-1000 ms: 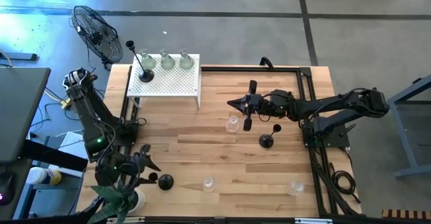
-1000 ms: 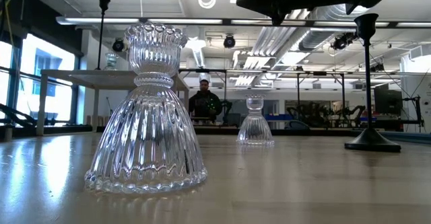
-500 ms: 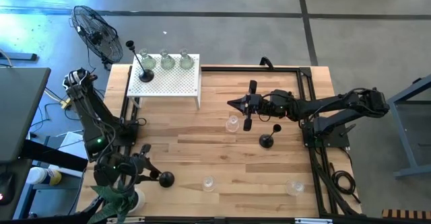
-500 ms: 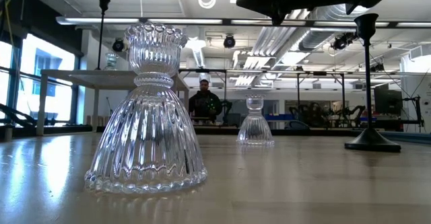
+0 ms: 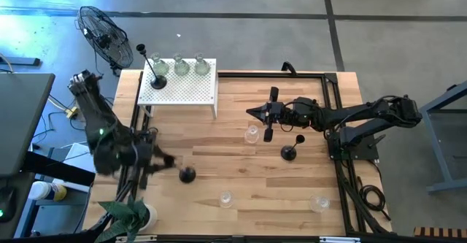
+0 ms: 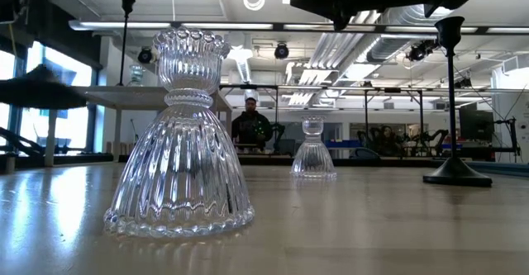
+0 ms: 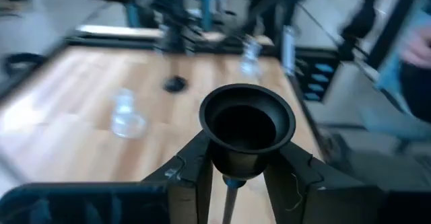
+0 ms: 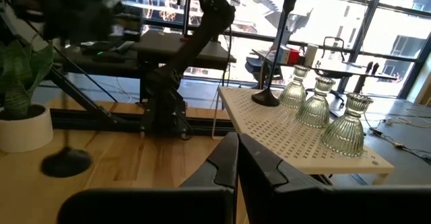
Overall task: Pick & Place candle stick holders
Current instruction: Put the bottom black candle holder on the shelf aligned with the other black candle holder
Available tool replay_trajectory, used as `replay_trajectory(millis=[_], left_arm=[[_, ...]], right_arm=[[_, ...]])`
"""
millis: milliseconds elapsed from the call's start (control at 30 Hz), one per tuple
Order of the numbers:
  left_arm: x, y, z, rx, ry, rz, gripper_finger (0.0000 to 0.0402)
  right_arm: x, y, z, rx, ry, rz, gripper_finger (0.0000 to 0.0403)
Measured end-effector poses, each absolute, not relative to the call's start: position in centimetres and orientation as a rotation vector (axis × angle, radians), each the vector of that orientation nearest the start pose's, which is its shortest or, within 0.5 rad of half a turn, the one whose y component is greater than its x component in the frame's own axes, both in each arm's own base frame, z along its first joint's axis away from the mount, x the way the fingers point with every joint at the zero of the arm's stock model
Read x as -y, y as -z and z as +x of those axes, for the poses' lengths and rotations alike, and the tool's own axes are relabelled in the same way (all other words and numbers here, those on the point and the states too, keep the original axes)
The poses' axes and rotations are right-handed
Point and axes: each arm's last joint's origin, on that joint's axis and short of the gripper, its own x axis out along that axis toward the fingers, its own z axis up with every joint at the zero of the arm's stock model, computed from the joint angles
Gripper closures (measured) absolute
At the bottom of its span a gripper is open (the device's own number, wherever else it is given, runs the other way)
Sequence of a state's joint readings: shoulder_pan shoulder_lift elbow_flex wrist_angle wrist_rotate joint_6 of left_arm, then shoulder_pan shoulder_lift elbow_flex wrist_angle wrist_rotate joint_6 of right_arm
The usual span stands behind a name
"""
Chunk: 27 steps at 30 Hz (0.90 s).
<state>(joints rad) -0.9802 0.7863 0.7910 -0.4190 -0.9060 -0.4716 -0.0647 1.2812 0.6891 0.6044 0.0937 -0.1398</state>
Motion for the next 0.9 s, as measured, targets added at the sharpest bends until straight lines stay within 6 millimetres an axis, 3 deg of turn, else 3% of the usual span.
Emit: replay_trajectory(millis=[200, 333, 667, 900], left_arm=[[6.6, -34.0, 10.4, -0.157, -0.115, -0.103, 0.0301], [4.2, -36.6, 10.2, -0.095, -0.198, -0.069, 0.0297], [0.9, -42.4, 11.1, -0.122, -0.463, 0.041, 0.0294], [-1.8, -43.9, 13.3, -0.182, -0.644, 0.079, 0.0293]], right_arm=[[2.1, -27.1, 27.7, 0.001, 0.159, -0.139, 0.0401], [2.1, -27.1, 27.7, 0.001, 0.16, -0.14, 0.0402], [2.1, -27.1, 27.7, 0.001, 0.159, -0.14, 0.0401], [2.1, -27.1, 27.7, 0.001, 0.16, -0.14, 0.0401]])
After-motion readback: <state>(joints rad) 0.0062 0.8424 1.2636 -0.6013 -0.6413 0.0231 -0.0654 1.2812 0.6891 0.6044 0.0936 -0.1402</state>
